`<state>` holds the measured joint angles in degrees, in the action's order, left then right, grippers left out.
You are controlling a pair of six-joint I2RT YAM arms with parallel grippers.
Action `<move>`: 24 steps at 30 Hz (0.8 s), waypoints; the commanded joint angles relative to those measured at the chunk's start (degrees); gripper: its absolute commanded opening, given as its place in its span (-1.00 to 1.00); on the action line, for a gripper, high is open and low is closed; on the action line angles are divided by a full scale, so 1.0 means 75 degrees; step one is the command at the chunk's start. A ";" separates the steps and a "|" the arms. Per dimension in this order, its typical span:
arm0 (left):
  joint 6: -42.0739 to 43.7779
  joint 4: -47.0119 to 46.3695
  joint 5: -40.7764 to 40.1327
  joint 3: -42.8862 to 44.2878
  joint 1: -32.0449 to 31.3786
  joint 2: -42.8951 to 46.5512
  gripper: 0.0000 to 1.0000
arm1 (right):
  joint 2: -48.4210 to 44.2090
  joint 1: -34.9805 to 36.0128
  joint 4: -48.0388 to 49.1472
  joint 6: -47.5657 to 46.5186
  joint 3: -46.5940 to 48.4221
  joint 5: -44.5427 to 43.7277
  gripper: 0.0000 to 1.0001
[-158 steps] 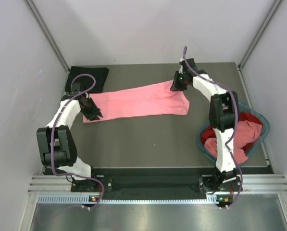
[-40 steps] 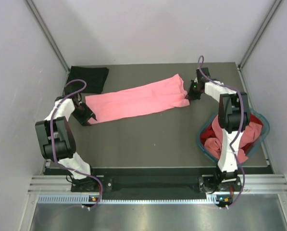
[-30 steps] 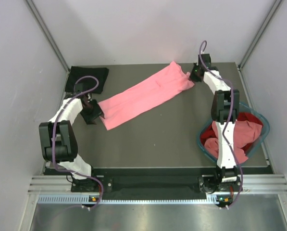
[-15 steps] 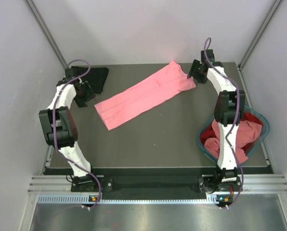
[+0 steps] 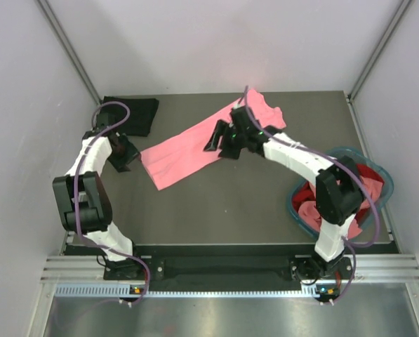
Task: Fold and stack the t-shirts
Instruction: Fold the tshirt
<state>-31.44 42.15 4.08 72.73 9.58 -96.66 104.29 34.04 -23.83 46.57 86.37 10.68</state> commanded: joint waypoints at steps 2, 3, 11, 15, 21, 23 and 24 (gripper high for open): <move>-0.0225 0.0203 -0.1222 0.0134 -0.0012 0.0782 0.18 | 0.0108 0.1024 0.2391 0.2729 -0.0594 0.0336 0.22; -0.0272 0.0239 -0.1351 0.0228 -0.0012 0.0887 0.18 | 0.0238 0.1190 0.2567 0.2872 -0.0420 0.0241 0.22; -0.1115 0.0766 -0.2299 0.0205 -0.0012 0.1427 0.22 | 0.1351 0.2246 0.3705 0.5085 -0.0629 -0.0158 0.19; -0.1550 0.1199 -0.3003 0.0299 -0.0001 0.1568 0.22 | 0.1657 0.2586 0.3413 0.5357 -0.0489 -0.0333 0.13; -0.1550 0.1423 -0.3192 0.0545 -0.0001 0.1615 0.22 | 0.2300 0.2808 0.2944 0.5498 0.0025 -0.0697 0.12; -0.1550 0.1434 -0.3180 0.0510 -0.0001 0.1685 0.22 | 0.2616 0.2821 0.2769 0.5463 0.0272 -0.0813 0.11; -0.1562 0.1435 -0.3169 0.0487 -0.0001 0.1685 0.21 | 0.2711 0.2832 0.2605 0.5475 0.0482 -0.0837 0.10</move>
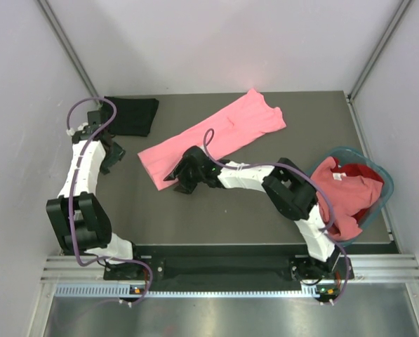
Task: Fold and stack the t-shirts
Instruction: Fold the tshirt
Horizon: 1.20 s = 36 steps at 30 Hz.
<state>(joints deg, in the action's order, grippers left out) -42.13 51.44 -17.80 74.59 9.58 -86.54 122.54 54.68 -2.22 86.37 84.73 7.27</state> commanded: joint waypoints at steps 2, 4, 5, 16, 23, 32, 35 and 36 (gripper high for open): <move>-0.0183 0.0208 -0.0263 0.0157 -0.0012 0.0417 0.21 | 0.0535 0.0105 -0.0348 0.0261 0.0866 -0.0488 0.08; -0.0207 0.0184 -0.0286 0.0110 -0.0012 0.0465 0.22 | 0.0816 0.0128 -0.0571 0.0273 0.1182 -0.0547 0.06; -0.0230 0.0173 -0.0286 0.0075 -0.0001 0.0476 0.22 | 0.0899 0.0151 -0.0676 0.0308 0.1311 -0.0594 0.03; -0.0348 0.0173 -0.0275 0.0039 -0.0012 0.0453 0.22 | 0.1836 0.0315 -0.2000 0.0320 0.2753 -0.0922 -0.10; -0.0324 0.0149 -0.0146 0.0168 -0.0012 0.0242 0.22 | 0.2036 0.0316 -0.2259 0.0133 0.2766 -0.1098 -0.60; 0.1139 -0.0716 0.1926 -0.0054 -0.0012 0.0171 0.20 | 0.0714 -0.0106 -0.1592 -0.2489 0.0776 -0.0583 -1.00; 0.1724 -0.1103 0.3284 -0.0265 -0.0035 0.0207 0.19 | -0.0176 -0.0247 -0.1497 -0.4082 -0.0208 -0.0384 -1.00; 0.1785 -0.1174 0.3485 -0.0312 -0.0059 0.0207 0.18 | -0.0422 -0.0282 -0.1474 -0.4469 -0.0490 -0.0313 -1.00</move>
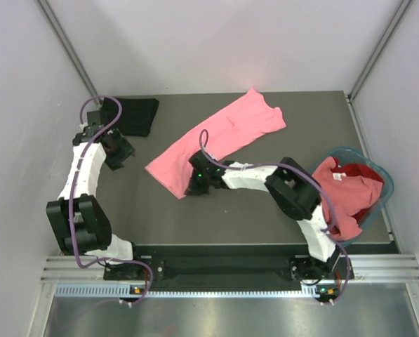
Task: Fold and stack the t-shirts
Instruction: Fold the tshirt
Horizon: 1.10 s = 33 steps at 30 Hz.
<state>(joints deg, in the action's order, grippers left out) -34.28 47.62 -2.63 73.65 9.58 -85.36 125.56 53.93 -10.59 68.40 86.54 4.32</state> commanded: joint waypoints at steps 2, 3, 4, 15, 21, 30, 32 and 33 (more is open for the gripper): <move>0.0867 -0.0782 0.1895 -0.0304 -0.0176 0.0050 0.19 | -0.1609 -0.0183 -0.0392 -0.3058 -0.1739 0.0221 -1.00; 0.0937 -0.0864 0.1944 -0.0362 -0.0223 0.0061 0.19 | -0.1890 -0.0172 -0.0358 -0.3294 -0.2137 0.0303 -1.00; 0.0973 -0.0911 0.2026 -0.0479 -0.0304 0.0096 0.19 | -0.2450 -0.0183 -0.0334 -0.3690 -0.2941 0.0454 -1.00; 0.1372 -0.1836 0.3759 -0.2282 -0.1779 0.0073 0.23 | -0.6680 0.0016 -0.0228 -0.4177 -0.7002 0.1581 -0.77; 0.1126 -0.2153 0.3949 -0.2437 -0.2659 -0.0067 0.24 | -0.8232 -0.0881 -0.1198 -0.4208 -0.6807 -0.0128 0.10; 0.0693 -0.3066 0.4581 -0.1747 -0.2977 -0.0558 0.25 | -0.5135 -0.4691 -0.1634 -0.5100 -0.3047 0.0104 0.34; 0.0436 -0.3477 0.4780 -0.1489 -0.2977 -0.0746 0.24 | -0.4393 -0.5045 -0.1903 -0.5182 -0.1781 0.0174 0.36; 0.0365 -0.3582 0.4827 -0.1221 -0.3000 -0.0910 0.23 | -0.3751 -0.5290 -0.1904 -0.5287 -0.1418 0.0186 0.37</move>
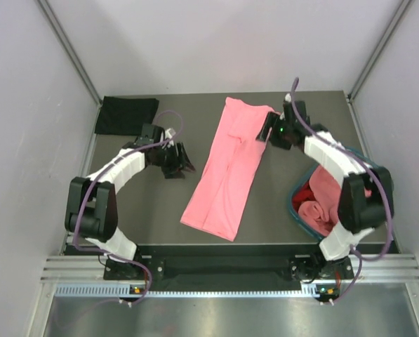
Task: Fold and stack the t-shirts
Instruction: Fold the tshirt
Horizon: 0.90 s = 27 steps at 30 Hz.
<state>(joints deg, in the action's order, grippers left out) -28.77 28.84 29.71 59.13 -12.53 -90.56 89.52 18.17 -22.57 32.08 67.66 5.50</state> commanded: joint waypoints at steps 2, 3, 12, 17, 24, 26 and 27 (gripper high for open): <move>-0.0499 -0.1103 0.0526 0.0997 -0.0109 -0.0346 0.22 | 0.1655 -0.0804 -0.0354 -0.0538 0.2085 -0.0111 0.39; -0.0511 -0.1092 0.0526 0.1219 -0.0133 -0.0416 0.22 | 0.2204 -0.0910 -0.0378 -0.0550 0.2390 -0.0100 0.39; -0.0406 -0.0846 0.0315 0.0789 -0.0180 -0.0218 0.20 | 0.4831 -0.1579 -0.0238 -0.0409 0.4993 0.0087 0.13; -0.0312 -0.0740 0.0327 0.0647 -0.0169 -0.0346 0.18 | 0.5513 -0.1743 -0.0038 -0.0363 0.5673 0.0041 0.05; -0.0183 -0.0564 0.0350 0.1196 -0.0133 -0.1037 0.17 | 0.6578 -0.1779 -0.0085 -0.0398 0.6937 0.0076 0.00; -0.0218 -0.0599 0.0374 0.1314 -0.0087 -0.1213 0.17 | 0.6837 -0.1767 -0.0096 -0.0328 0.7278 0.0145 -0.19; -0.0241 -0.0599 0.0351 0.1326 -0.0075 -0.1260 0.16 | 0.7093 -0.1767 -0.0108 -0.0339 0.7616 0.0227 -0.27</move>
<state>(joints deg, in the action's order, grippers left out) -31.38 24.62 31.94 66.43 -13.50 -98.87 139.70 5.32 -25.06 29.67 118.56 6.13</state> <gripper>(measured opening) 0.585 0.390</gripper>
